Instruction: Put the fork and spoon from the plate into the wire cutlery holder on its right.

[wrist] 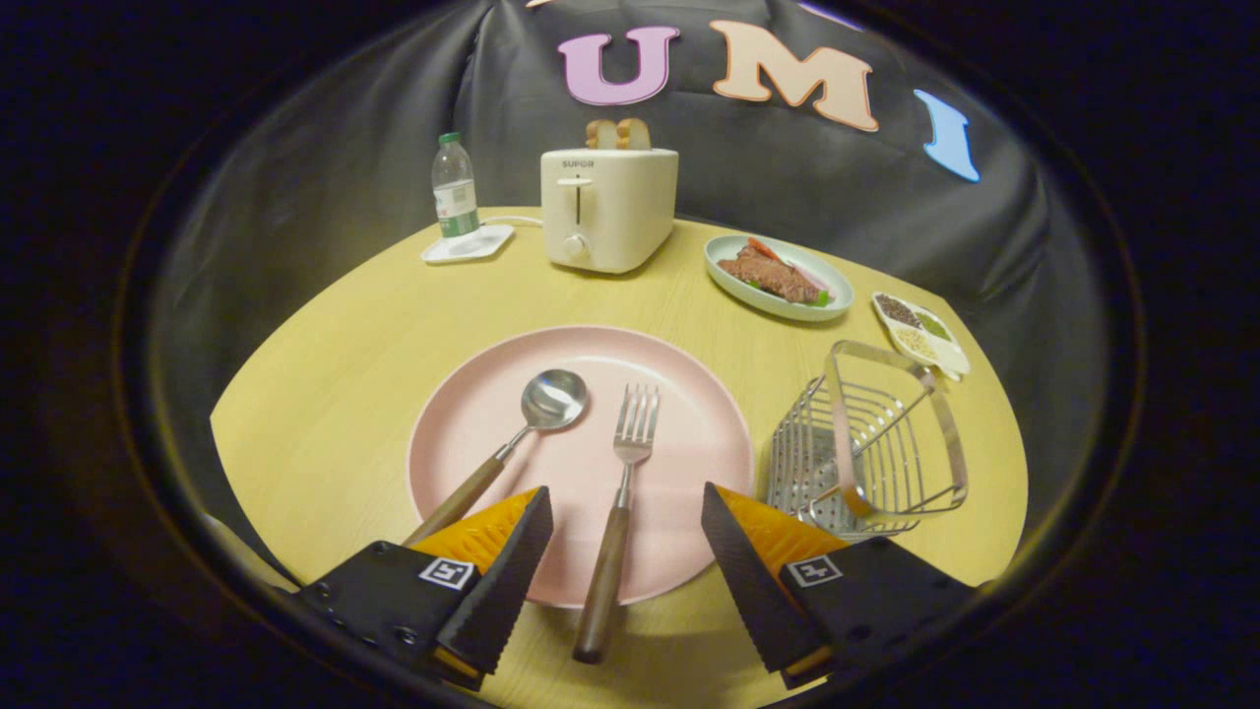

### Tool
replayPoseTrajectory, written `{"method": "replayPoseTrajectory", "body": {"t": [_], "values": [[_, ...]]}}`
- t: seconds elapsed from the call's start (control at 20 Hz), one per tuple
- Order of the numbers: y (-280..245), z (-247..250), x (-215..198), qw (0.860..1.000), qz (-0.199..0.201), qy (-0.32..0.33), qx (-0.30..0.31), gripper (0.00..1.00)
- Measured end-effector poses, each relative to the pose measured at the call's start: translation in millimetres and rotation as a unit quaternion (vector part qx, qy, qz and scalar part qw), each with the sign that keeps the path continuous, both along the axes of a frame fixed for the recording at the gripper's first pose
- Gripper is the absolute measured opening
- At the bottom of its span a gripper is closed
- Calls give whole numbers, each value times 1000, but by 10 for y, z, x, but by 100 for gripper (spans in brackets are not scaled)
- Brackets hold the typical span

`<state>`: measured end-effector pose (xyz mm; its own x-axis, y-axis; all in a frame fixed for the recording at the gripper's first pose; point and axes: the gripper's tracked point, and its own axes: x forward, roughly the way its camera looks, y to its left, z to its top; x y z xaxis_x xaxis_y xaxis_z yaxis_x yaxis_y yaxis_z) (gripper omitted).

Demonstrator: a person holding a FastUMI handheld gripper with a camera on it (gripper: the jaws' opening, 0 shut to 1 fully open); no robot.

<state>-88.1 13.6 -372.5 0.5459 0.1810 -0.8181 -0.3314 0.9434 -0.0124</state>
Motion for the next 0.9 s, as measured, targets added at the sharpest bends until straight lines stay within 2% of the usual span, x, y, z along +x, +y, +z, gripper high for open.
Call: {"method": "replayPoseTrajectory", "body": {"t": [0.05,0.55,0.65,0.7,0.9], "values": [[13,-30,-15,1000,3,5,-5,96],[-6,-117,-62,999,-10,39,-26,13],[-17,-77,-75,999,-12,43,-28,13],[11,-101,-65,999,-11,42,-24,8],[15,-8,-56,998,-11,60,-15,8]]}}
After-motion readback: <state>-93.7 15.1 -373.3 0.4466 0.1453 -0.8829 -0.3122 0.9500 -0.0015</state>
